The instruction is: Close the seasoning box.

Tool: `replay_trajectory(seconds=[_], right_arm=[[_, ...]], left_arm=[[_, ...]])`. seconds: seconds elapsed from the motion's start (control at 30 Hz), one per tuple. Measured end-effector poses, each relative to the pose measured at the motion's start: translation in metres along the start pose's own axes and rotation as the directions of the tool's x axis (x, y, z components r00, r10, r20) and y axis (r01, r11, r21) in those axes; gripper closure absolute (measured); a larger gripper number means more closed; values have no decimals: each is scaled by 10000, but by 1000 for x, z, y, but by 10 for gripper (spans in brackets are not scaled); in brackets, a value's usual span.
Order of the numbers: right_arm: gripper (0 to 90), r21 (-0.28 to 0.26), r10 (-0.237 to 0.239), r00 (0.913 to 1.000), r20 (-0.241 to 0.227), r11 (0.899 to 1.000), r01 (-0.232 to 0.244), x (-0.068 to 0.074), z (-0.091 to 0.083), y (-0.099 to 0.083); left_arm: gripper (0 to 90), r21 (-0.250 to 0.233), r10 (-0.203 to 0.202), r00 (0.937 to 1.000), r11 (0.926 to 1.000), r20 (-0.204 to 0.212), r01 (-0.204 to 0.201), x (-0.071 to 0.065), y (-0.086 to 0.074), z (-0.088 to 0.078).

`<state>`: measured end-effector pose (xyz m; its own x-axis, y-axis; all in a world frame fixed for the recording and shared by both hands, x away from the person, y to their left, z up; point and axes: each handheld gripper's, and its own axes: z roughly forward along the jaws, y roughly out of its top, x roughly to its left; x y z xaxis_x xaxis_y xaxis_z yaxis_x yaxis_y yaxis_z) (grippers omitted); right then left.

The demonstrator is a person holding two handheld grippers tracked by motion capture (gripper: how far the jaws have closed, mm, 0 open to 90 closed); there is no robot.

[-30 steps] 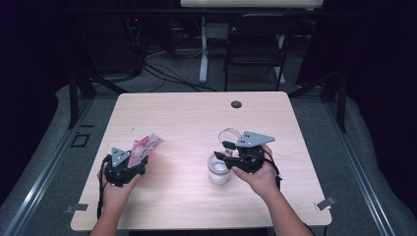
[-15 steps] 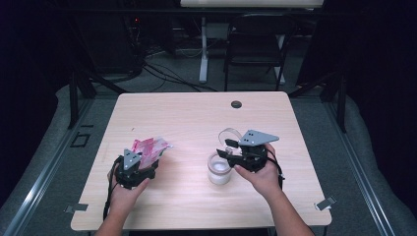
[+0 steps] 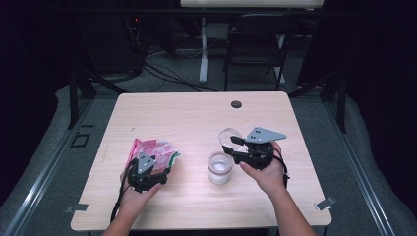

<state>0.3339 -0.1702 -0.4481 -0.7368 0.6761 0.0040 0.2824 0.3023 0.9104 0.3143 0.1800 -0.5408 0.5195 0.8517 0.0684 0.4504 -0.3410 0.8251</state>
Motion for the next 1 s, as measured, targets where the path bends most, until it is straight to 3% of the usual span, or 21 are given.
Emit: replay_trajectory(seconds=[0.3, 0.63, 1.0], right_arm=[[632, -129, 314, 9989, 350, 9994, -310, -13, -12, -1], [751, -190, 431, 9971, 621, 9989, -419, -18, -15, -3], [854, -196, 493, 9954, 817, 9987, -478, -22, -20, -3]], left_arm=[[323, -88, -140, 9986, 9999, 507, 145, -10, 3, 1], [324, -162, 282, 9964, 9995, 794, -270, -22, 7, 0], [325, -433, 255, 9941, 9988, 1050, -210, -26, 12, -6]])
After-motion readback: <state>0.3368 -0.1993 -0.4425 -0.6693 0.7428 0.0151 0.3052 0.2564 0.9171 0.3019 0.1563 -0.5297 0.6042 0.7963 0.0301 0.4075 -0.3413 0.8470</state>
